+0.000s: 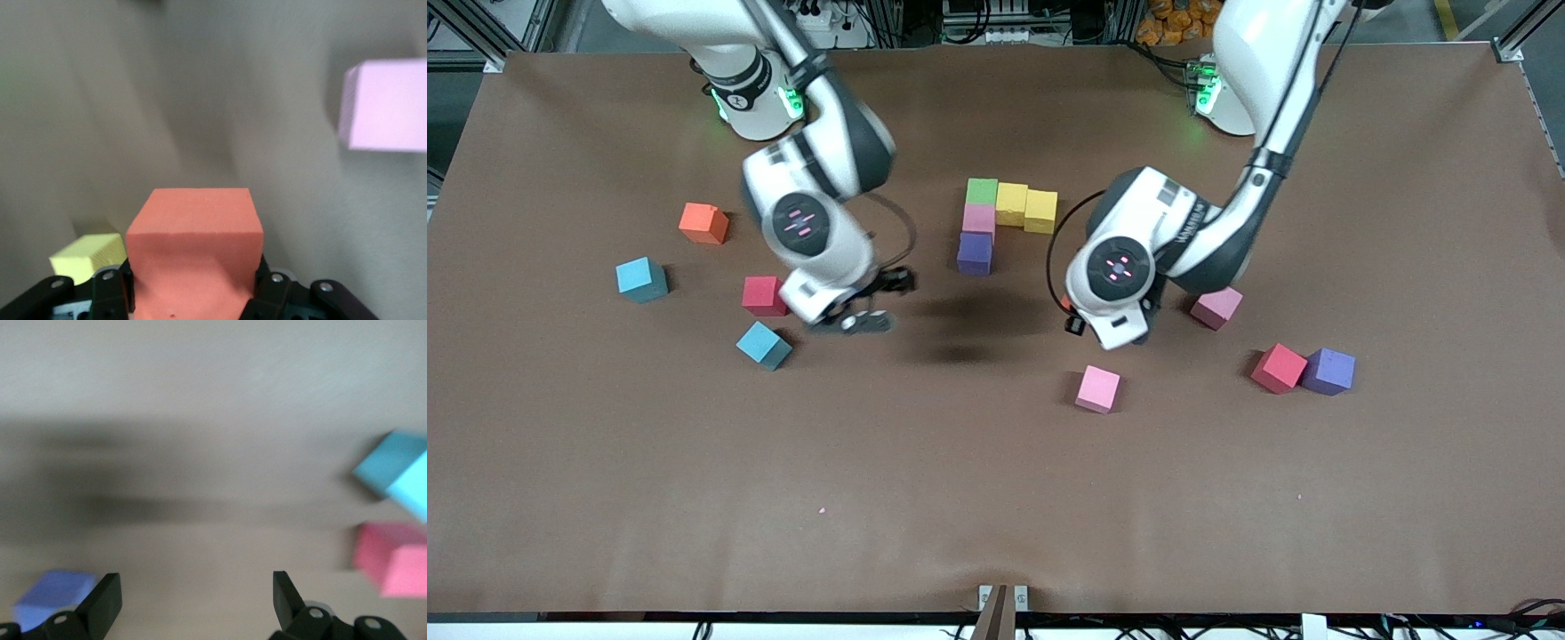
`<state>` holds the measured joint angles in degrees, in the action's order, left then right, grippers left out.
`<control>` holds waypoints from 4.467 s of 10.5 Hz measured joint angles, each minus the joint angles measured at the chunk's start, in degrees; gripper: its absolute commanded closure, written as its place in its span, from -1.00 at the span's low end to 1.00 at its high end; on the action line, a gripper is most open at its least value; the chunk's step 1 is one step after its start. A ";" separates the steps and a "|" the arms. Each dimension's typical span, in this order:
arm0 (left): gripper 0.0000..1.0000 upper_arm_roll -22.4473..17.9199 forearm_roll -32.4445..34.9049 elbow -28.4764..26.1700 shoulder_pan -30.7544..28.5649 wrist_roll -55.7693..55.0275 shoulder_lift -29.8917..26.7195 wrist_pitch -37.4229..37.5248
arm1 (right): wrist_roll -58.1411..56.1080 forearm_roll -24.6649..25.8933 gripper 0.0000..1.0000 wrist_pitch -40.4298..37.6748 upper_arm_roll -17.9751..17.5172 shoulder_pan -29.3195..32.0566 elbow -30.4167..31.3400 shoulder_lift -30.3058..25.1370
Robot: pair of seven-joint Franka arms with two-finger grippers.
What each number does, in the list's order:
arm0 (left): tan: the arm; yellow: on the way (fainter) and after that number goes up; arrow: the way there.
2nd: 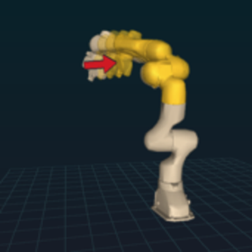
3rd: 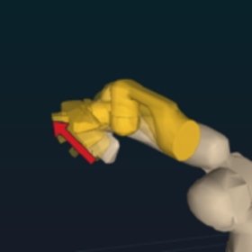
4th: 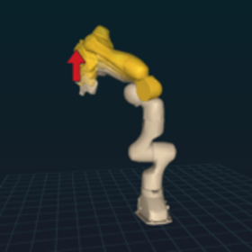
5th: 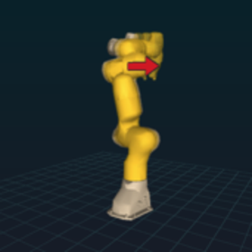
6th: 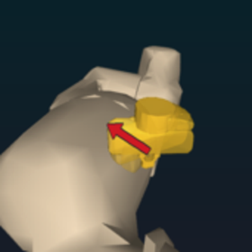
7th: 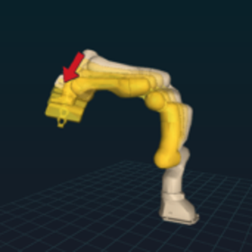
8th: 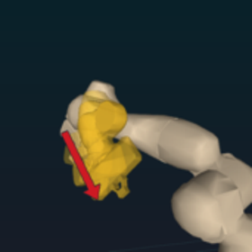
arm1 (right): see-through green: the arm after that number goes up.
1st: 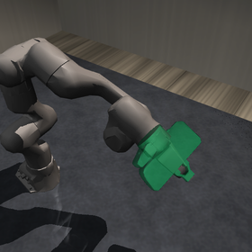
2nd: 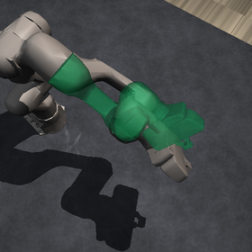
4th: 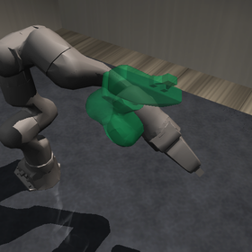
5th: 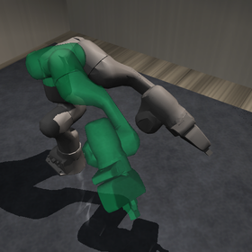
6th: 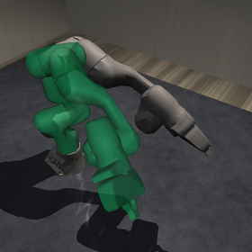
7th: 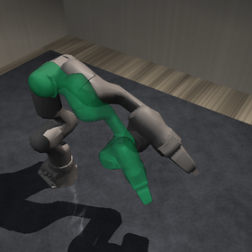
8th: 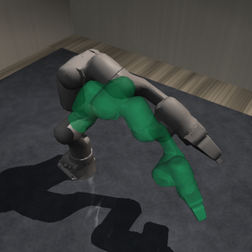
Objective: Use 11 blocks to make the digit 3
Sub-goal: 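Place the orange cube with the left gripper while the right gripper grasps cyan, then lift the cyan cube with the right gripper and carry it toward the shape, then place the cyan cube below blue with the right gripper while the left withdraws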
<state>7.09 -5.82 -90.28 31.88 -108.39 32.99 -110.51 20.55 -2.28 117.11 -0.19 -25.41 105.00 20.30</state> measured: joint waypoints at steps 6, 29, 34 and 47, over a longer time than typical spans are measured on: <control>0.87 -0.03 3.51 -14.17 11.25 -14.82 -0.01 -20.79 | -22.03 7.27 -1.00 6.51 -0.13 13.32 1.45 2.33; 0.87 -0.20 5.71 -19.48 15.09 -31.26 -0.07 -33.85 | -63.93 7.37 -0.68 30.29 -10.91 29.32 20.26 3.77; 0.87 -0.20 5.72 -19.48 15.17 -32.23 -0.07 -33.90 | -64.64 7.37 0.18 30.86 -11.28 29.32 20.24 3.77; -1.00 -0.55 5.72 -19.24 15.94 -32.31 -0.09 -34.39 | -29.39 7.39 0.68 28.03 -13.15 15.58 13.10 1.58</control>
<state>6.55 -0.11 -109.52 47.82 -140.70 32.90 -144.90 -8.84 5.11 145.14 -13.34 -9.83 118.10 21.89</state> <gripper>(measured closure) 0.013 0.467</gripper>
